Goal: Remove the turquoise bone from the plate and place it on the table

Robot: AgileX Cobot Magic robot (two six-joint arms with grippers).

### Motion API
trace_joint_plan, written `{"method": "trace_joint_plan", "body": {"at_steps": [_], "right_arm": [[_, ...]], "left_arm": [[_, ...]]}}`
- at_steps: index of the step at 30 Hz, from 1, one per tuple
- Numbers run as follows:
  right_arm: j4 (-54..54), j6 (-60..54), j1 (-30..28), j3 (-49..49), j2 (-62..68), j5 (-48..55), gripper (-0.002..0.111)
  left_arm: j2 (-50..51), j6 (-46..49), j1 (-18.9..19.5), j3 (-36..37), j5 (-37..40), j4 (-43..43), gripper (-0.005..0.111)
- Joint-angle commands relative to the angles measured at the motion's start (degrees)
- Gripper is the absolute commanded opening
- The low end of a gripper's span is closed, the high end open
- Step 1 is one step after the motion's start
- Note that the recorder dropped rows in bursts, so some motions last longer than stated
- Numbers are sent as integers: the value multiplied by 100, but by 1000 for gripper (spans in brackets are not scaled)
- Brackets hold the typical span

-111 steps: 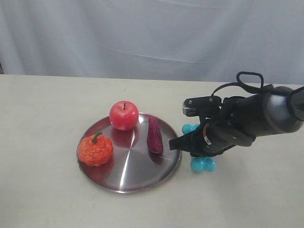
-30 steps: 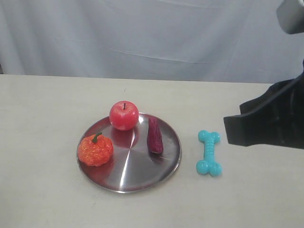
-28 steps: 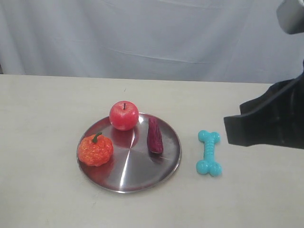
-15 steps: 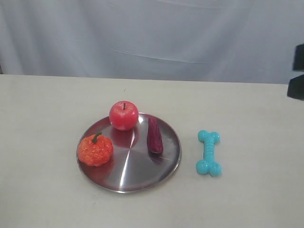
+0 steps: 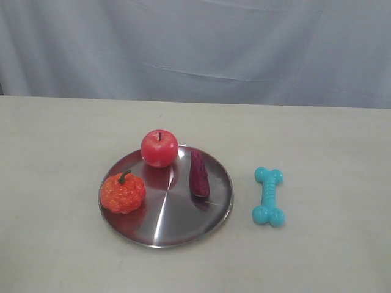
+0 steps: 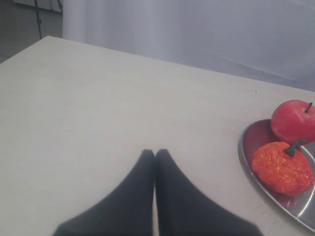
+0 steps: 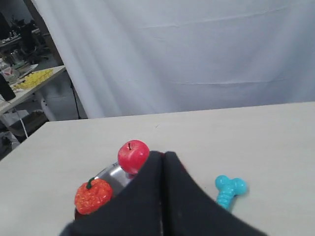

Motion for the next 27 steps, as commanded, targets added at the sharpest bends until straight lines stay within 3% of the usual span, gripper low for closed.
{"method": "trace_joint_plan", "body": {"at_steps": [1,9,16,27], "right_arm": [[57,-497,-47,606,-458,-486,0],[-32,-592,-57,1863,-643,-2081,0],[-1200,-561,-346,2666,-1263,-2122,0],[-1495,-561,-489,2846,-1696,-1897,0]], "left_arm": [[-7,-11,26,15,-31,36,0],[-7,-11,26,15,-31,36,0],[-7,-11,26,15,-31,36,0],[-7,-11,26,15,-31,36,0]]}}
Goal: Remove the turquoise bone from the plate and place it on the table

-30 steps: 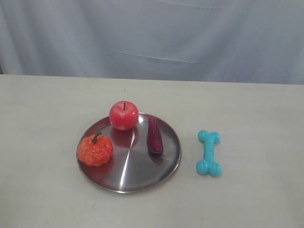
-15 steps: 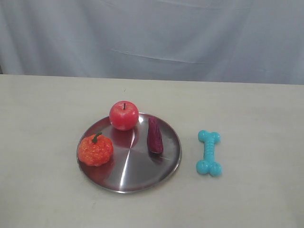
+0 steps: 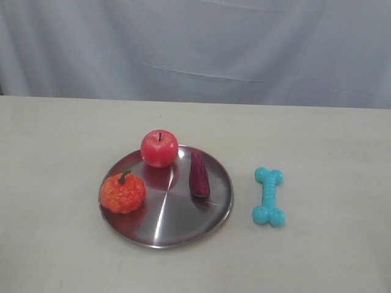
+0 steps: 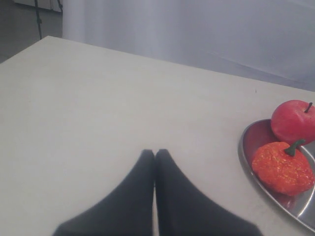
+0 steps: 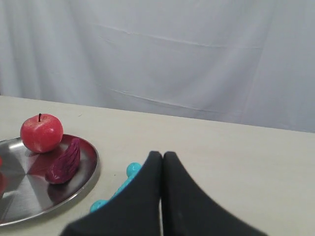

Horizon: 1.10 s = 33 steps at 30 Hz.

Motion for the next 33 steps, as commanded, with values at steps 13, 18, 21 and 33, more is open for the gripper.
{"method": "trace_joint_plan", "body": {"at_steps": [13,18,21,33], "right_arm": [[-56,0,-28,21,-55,186,0],[-56,0,-28,21,-55,186,0],[-56,0,-28,21,-55,186,0],[-56,0,-28,21,-55,186,0]], "left_arm": [[-7,-11,26,15,-31,36,0],[-7,-11,26,15,-31,36,0],[-7,-11,26,15,-31,36,0],[-7,-11,26,15,-31,36,0]]}}
